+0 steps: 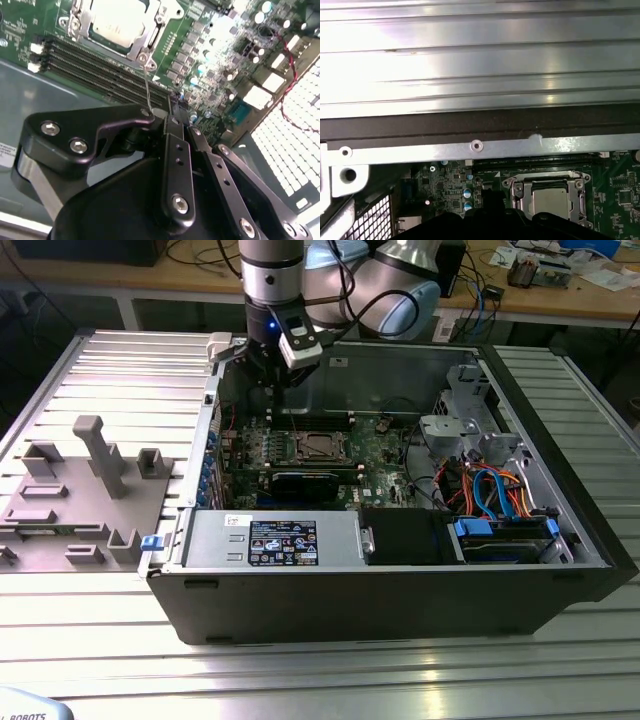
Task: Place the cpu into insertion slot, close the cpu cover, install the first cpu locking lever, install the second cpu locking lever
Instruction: 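Install the first cpu locking lever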
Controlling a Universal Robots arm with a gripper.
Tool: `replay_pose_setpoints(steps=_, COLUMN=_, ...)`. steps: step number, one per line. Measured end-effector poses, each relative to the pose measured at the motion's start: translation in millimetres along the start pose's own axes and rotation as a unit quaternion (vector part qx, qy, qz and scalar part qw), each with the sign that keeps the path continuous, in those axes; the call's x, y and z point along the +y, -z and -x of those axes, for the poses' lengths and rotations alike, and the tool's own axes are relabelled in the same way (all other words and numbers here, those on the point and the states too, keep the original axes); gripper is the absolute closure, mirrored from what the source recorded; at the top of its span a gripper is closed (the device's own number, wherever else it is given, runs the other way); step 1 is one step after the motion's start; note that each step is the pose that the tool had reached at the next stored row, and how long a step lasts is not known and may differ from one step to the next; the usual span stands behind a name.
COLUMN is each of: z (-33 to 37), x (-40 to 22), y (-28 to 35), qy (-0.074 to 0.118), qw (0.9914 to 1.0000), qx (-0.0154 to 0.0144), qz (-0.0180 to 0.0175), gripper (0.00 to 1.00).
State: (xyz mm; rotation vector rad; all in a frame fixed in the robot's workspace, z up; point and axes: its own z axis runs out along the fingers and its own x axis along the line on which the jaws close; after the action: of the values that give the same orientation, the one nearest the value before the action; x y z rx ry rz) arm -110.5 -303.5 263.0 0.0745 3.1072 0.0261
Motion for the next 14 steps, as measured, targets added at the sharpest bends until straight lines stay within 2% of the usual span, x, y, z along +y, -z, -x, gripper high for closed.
replay_pose_setpoints(steps=6, z=6.5, x=0.4, y=-0.7, qy=0.014, qw=0.99991, qx=0.0004, qz=0.0014, gripper=0.89)
replay_pose_setpoints(steps=14, z=14.1, x=0.7, y=-1.3, qy=0.015, qw=0.99988, qx=0.0009, qz=0.0016, gripper=0.89)
